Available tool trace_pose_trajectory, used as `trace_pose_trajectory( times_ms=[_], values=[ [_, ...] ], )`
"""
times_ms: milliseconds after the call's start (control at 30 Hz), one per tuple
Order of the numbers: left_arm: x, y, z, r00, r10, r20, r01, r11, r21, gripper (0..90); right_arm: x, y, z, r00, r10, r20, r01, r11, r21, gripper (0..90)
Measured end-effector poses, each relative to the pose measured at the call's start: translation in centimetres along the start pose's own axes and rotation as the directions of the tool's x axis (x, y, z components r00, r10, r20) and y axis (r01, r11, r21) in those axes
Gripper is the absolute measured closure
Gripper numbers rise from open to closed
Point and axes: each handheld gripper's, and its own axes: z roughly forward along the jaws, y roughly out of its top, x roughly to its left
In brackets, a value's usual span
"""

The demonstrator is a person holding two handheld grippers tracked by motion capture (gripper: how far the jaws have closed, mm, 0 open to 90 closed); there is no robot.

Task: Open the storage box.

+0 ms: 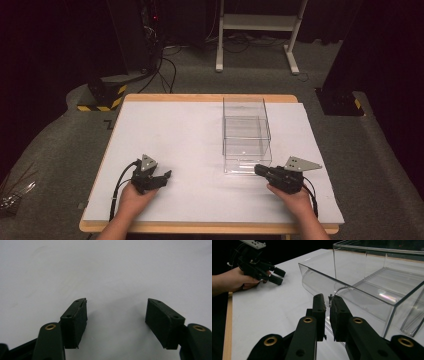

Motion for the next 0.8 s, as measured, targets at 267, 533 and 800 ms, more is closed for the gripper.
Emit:
trace_pose_trajectory(
  times_ms=[267, 533, 800],
  values=[
    [0.0, 0.0, 0.0, 1.0, 0.0, 0.0, 0.0, 1.0, 0.0, 34.0, 0.8, -0.3, -0.5, 0.9999, -0.008, -0.014, 0.008, 1.0, 0.006, 83.1],
    [0.0, 0.0, 0.0, 1.0, -0.001, 0.0, 0.001, 1.0, -0.001, 34.0, 1.5, -0.7, -1.1, 0.9994, -0.01, -0.032, 0.01, 1.0, 0.006, 83.2],
    [0.0, 0.0, 0.0, 1.0, 0.002, 0.0, -0.002, 1.0, 0.001, 34.1, 2.3, -1.2, -1.6, 0.999, -0.019, -0.04, 0.02, 1.0, 0.017, 83.3]
  ],
)
